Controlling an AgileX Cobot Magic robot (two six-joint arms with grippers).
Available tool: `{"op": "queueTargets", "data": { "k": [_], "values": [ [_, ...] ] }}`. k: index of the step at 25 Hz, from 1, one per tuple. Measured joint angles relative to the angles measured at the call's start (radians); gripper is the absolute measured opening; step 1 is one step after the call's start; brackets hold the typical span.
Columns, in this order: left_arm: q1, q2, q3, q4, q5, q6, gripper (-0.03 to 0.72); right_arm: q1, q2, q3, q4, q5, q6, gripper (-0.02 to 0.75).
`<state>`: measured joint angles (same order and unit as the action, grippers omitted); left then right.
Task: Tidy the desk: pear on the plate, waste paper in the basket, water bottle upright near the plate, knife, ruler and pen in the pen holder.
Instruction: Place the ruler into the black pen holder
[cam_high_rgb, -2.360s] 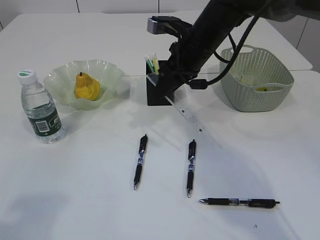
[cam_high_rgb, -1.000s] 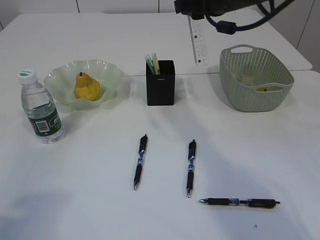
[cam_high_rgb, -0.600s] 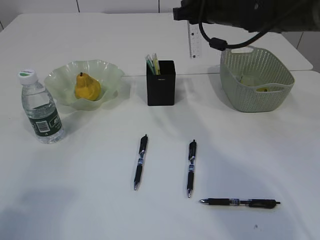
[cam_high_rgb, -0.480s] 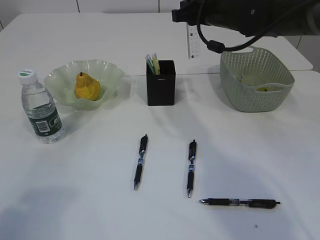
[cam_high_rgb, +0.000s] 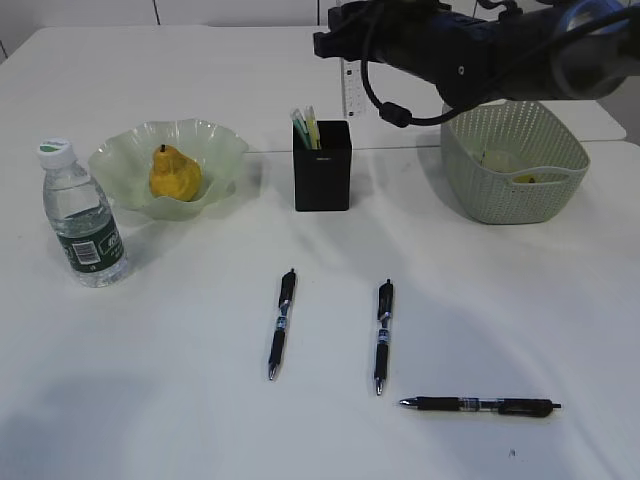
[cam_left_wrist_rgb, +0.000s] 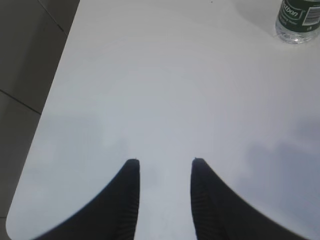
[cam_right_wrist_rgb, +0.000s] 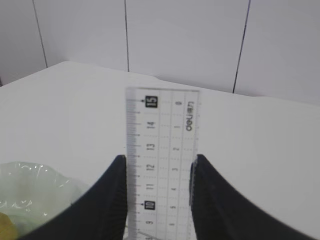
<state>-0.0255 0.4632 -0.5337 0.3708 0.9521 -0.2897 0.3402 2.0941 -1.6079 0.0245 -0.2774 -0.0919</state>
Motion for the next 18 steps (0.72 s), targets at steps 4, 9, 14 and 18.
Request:
{"op": "queueTargets", "data": {
  "k": [4,9,14,18],
  "values": [
    [0.000,0.000,0.000,0.000,0.000,0.000,0.238,0.002,0.022,-0.034,-0.096,-0.010,0.078,0.300],
    [0.000,0.000,0.000,0.000,0.000,0.000,0.238,0.002,0.048,-0.059,-0.126,-0.036,0.097,0.300],
    [0.000,0.000,0.000,0.000,0.000,0.000,0.238,0.002,0.101,-0.080,-0.146,-0.037,0.127,0.300],
    [0.000,0.000,0.000,0.000,0.000,0.000,0.238,0.002,0.131,-0.110,-0.174,-0.037,0.140,0.300]
  ]
}}
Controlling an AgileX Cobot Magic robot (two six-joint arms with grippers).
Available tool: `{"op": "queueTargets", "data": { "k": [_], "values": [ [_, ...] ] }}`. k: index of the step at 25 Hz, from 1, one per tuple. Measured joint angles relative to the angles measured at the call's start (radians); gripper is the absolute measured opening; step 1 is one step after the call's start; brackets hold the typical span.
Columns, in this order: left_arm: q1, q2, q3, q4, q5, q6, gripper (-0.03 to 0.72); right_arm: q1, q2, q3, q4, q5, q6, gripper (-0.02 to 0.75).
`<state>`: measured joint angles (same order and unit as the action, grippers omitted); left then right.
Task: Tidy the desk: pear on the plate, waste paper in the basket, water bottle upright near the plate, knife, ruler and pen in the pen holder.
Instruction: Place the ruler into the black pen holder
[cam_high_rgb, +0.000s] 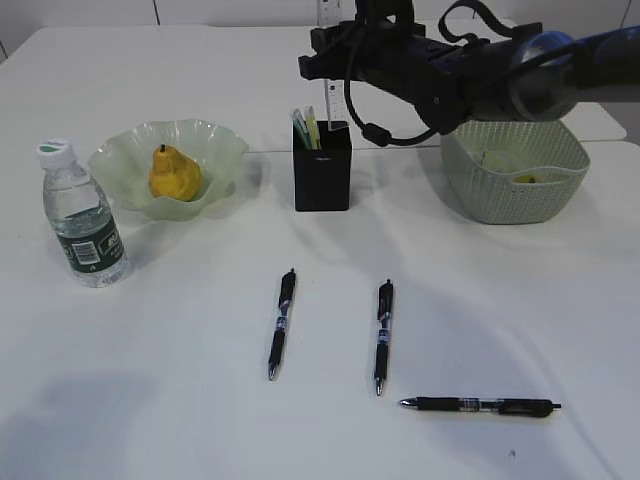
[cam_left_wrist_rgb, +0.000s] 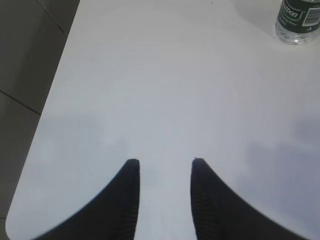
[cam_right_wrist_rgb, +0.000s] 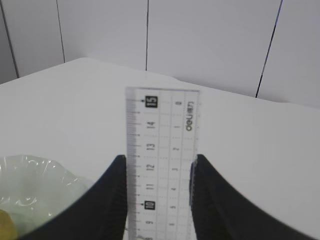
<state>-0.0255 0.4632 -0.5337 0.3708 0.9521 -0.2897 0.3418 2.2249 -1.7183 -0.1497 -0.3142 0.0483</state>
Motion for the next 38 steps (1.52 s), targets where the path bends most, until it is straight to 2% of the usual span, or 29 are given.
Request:
{"op": "queueTargets", "data": {
  "k": [38],
  "values": [
    [0.000,0.000,0.000,0.000,-0.002,0.000,0.238,0.000,0.108,-0.046,-0.064,0.005,0.015,0.300]
  ]
}}
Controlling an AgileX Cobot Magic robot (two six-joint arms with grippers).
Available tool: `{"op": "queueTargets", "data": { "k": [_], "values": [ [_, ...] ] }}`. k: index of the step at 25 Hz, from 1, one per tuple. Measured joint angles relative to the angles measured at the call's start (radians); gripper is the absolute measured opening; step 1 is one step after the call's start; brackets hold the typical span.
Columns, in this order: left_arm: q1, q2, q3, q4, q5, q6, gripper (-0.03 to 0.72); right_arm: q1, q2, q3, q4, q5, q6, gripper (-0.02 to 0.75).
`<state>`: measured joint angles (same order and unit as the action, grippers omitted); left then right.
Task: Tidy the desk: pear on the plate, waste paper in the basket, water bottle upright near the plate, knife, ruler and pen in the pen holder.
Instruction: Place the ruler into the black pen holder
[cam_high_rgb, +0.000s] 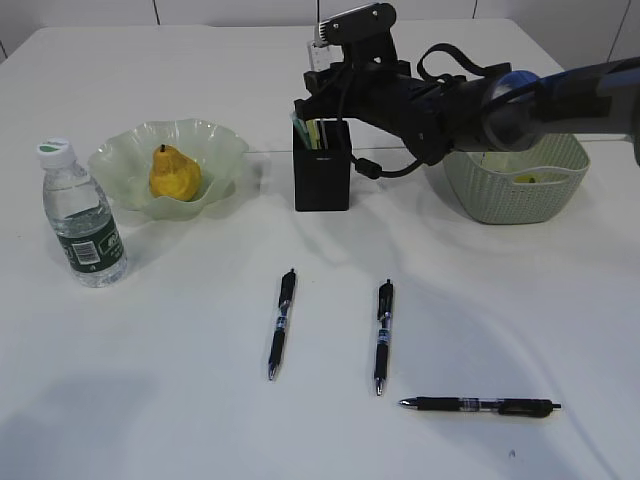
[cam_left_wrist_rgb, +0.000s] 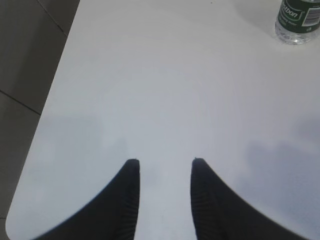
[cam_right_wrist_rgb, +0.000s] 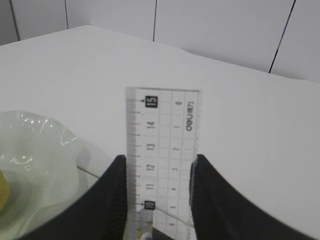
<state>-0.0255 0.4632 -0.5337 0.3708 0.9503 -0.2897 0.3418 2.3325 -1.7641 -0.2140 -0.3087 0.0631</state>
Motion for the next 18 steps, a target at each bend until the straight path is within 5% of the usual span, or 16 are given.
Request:
{"op": "queueTargets", "data": {
  "k": [10,18],
  "values": [
    [0.000,0.000,0.000,0.000,0.000,0.000,0.238,0.000,0.000,0.000,-0.002,-0.002,0.038,0.309],
    [0.000,0.000,0.000,0.000,0.000,0.000,0.238,0.000,0.000,0.000,-0.002,0.011,0.058,0.401]
  ]
}}
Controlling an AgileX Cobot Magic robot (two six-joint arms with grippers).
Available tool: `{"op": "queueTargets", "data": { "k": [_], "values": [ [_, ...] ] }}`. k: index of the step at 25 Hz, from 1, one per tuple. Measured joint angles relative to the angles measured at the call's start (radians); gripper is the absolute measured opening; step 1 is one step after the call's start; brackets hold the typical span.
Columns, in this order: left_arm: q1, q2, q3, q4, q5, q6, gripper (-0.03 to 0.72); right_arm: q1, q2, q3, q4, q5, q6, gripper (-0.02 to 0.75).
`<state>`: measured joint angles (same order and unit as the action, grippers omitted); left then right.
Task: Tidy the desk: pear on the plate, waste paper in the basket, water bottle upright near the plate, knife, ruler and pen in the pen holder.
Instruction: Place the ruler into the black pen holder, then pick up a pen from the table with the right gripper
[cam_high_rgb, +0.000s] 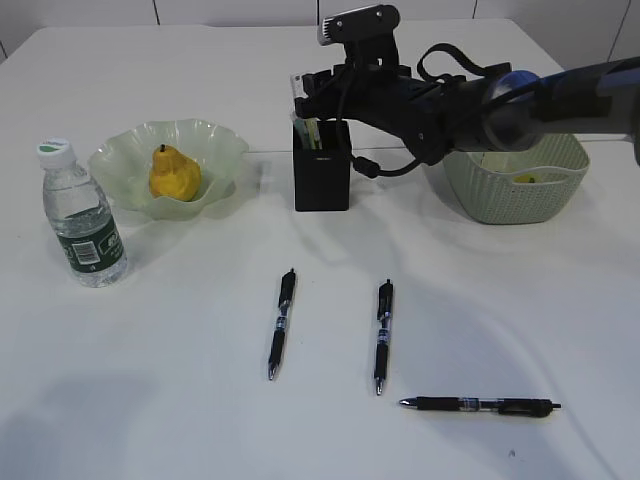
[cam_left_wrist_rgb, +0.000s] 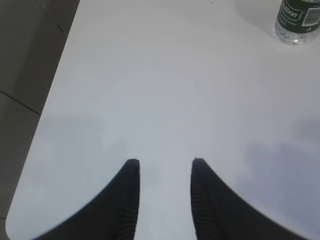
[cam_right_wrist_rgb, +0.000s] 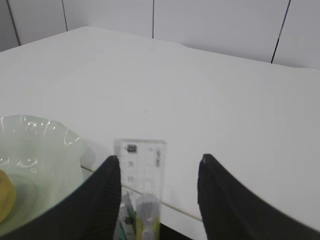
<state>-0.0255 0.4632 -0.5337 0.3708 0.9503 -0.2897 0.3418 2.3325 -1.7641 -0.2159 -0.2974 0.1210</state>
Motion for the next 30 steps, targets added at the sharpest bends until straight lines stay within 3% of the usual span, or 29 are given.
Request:
{"op": "queueTargets", "data": {
  "k": [14,30],
  "values": [
    [0.000,0.000,0.000,0.000,0.000,0.000,0.238,0.000,-0.029,-0.002,0.000,0.051,0.040,0.411],
    [0.000,0.000,0.000,0.000,-0.048,0.000,0.238,0.000,-0.230,-0.002,0.006,0.381,0.083,0.410]
  ]
}}
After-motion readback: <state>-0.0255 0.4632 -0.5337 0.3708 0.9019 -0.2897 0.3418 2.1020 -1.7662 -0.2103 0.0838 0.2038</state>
